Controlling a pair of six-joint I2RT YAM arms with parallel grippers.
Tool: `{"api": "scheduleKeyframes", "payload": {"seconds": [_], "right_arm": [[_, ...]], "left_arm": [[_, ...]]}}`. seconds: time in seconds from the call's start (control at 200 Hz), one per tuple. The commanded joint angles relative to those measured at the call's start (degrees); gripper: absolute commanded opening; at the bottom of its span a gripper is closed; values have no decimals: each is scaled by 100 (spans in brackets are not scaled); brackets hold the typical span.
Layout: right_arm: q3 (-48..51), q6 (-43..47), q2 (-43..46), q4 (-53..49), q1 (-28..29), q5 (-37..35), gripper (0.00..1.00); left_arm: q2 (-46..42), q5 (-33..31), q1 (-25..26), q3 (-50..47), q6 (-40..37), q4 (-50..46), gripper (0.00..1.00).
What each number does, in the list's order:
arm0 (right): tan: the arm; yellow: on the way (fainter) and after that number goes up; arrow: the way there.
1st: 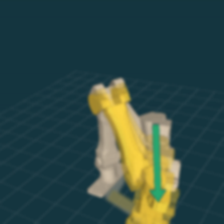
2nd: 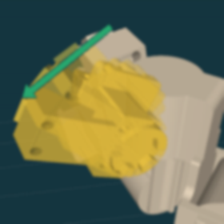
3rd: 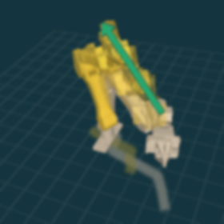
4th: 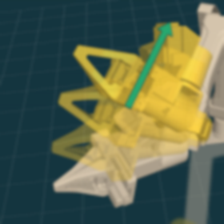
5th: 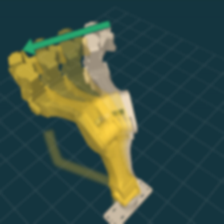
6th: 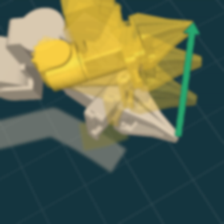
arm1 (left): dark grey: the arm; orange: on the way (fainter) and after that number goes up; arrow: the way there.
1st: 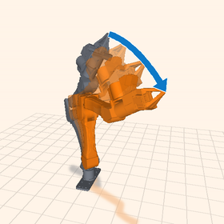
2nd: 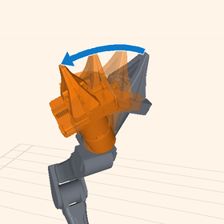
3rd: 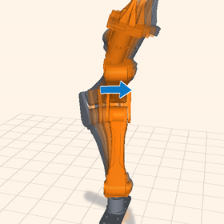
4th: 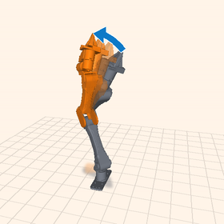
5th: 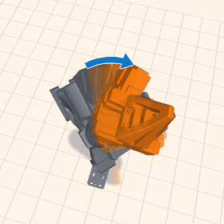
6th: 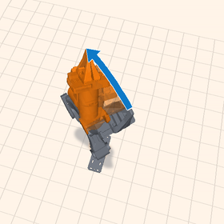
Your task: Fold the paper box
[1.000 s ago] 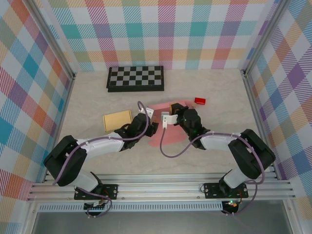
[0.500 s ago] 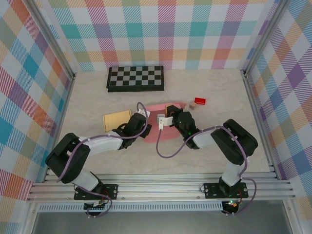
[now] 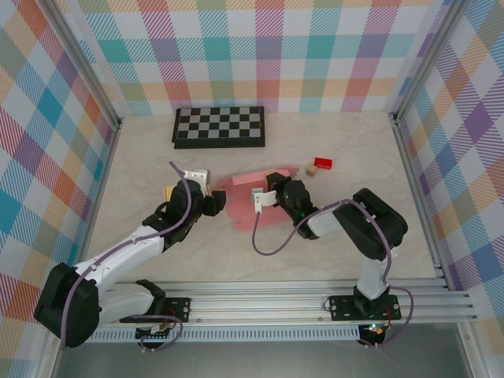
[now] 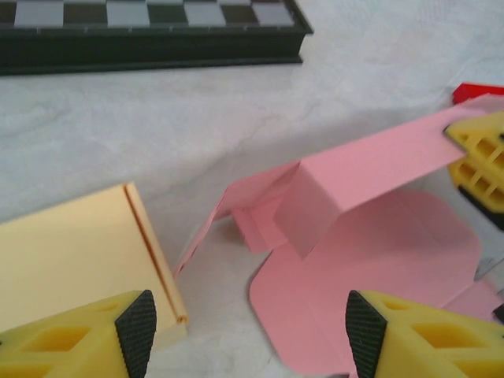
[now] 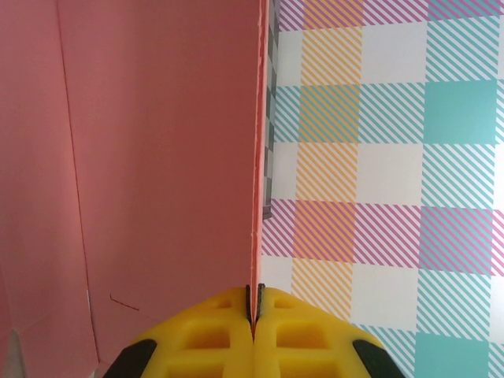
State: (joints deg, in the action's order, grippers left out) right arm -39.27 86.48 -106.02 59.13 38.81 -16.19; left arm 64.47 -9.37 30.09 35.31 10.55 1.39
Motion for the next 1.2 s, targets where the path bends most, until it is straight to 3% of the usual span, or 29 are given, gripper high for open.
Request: {"api": "scheduleKeyframes", "payload": {"seconds": [0.0,0.145,0.3,0.39,0.655,0.81,1.065,1.195], "right_arm": [[75,36,65,-1048,-143,321,0],[64,-251,964,-2771,-571,1097,0],[55,-208,1573,-3549,-987,1560,0],[-54,-175,1730,-4000,-1174,1800,0],[-225,-239,1723,-4294,-1375,2122,0],[-348,-341,1574,-4393,-1471,2186,0],[-593,-502,1268,-4427,-1516,2098,0],[-700,-582,1137,-4454,-1515,2003,0]], "left_arm": [[-145,-9,-253,-46,259,-543,68],[51,16,-431,208,256,-654,67],[583,32,-484,726,-118,-611,63],[1098,253,-486,1116,-723,-522,61],[2486,1172,-486,1971,-2093,-174,57],[3060,1413,-495,2599,-2673,-819,56],[3371,2313,-502,2806,-2742,-1290,54],[3307,2334,-496,2606,-2589,-1294,54]]}}
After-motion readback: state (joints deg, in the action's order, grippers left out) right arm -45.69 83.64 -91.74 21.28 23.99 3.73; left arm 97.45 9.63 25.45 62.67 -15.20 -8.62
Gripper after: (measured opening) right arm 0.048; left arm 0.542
